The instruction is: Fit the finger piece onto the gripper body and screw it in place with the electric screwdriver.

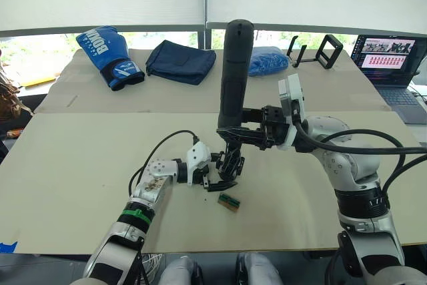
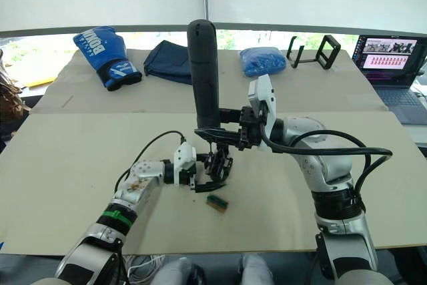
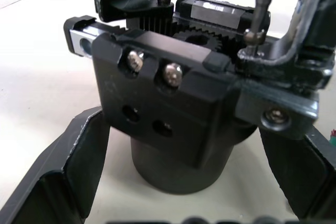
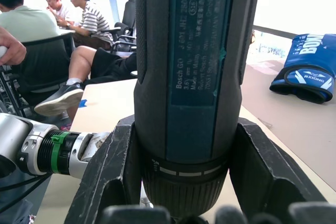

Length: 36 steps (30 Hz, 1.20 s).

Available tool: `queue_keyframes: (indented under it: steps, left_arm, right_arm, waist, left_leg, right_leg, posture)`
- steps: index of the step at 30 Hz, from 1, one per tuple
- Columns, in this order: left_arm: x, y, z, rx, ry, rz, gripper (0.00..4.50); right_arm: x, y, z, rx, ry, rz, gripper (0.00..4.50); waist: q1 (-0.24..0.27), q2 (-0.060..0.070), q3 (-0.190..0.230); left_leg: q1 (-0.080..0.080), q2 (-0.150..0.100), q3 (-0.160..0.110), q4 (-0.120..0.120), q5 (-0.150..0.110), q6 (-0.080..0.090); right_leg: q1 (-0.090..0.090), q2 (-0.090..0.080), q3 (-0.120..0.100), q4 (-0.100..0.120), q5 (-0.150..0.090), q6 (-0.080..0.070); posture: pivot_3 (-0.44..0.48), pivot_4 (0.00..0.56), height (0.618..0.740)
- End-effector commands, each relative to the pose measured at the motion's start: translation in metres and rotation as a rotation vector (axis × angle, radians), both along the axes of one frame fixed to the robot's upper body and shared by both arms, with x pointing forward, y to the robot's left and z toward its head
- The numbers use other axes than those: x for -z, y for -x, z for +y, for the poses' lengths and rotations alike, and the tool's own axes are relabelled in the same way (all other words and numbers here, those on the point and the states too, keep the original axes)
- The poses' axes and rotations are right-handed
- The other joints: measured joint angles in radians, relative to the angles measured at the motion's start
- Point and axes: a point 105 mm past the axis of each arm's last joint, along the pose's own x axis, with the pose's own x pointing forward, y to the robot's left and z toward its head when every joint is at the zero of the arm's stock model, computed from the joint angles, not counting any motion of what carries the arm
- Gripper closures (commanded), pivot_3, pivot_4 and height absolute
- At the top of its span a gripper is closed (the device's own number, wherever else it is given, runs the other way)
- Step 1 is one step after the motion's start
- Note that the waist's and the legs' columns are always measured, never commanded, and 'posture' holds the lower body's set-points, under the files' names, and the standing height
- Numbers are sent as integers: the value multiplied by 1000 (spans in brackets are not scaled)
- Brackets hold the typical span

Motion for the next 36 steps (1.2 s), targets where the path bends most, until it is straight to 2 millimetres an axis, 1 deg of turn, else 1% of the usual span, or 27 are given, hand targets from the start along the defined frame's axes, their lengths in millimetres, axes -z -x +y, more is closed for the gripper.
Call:
queue_keyframes:
  steps: [1, 9, 17, 27, 30, 33, 36]
  left_arm:
    - [-10, -3, -6, 9, 15, -30, 0]
    - [-5, -5, -9, 4, -15, -23, 0]
    - [0, -6, -4, -17, -29, -21, 0]
    - [0, -8, -4, -36, -32, -22, 0]
    - [2, -8, -3, -37, -35, -19, 790]
    - [3, -9, -3, -40, -40, -20, 2113]
    - [4, -8, -4, -35, -44, -24, 2101]
  right_arm:
    - [-16, 8, 1, -15, -20, -93, 2593]
    - [-15, 9, 1, -16, -19, -94, 2593]
    - [-15, 9, 1, -15, -17, -94, 2593]
    - [-15, 10, 1, -13, -15, -95, 2593]
    - [-15, 9, 1, -13, -15, -95, 2593]
    - [-15, 9, 0, -11, -14, -95, 2593]
    - [-14, 9, 1, -11, -13, -94, 2593]
  waist:
    - [0, 0, 0]
    - [0, 0, 0]
    - [0, 0, 0]
    - [0, 0, 0]
    - [0, 0, 0]
    - [0, 0, 0]
    - [0, 0, 0]
  left_leg:
    - [0, 0, 0, 0, 0, 0]
    - [0, 0, 0, 0, 0, 0]
    - [0, 0, 0, 0, 0, 0]
    - [0, 0, 0, 0, 0, 0]
    - [0, 0, 0, 0, 0, 0]
    - [0, 0, 0, 0, 0, 0]
    - [0, 0, 0, 0, 0, 0]
  right_leg:
    - [0, 0, 0, 0, 0, 0]
    - [0, 0, 0, 0, 0, 0]
    - [0, 0, 0, 0, 0, 0]
    - [0, 0, 0, 0, 0, 0]
    - [0, 0, 0, 0, 0, 0]
    - [0, 0, 0, 0, 0, 0]
    - [0, 0, 0, 0, 0, 0]
  posture:
    - [0, 150, 740]
    - [0, 150, 740]
    - [0, 150, 740]
    - [0, 150, 740]
    - [0, 150, 740]
    - [0, 150, 740]
    - [0, 150, 740]
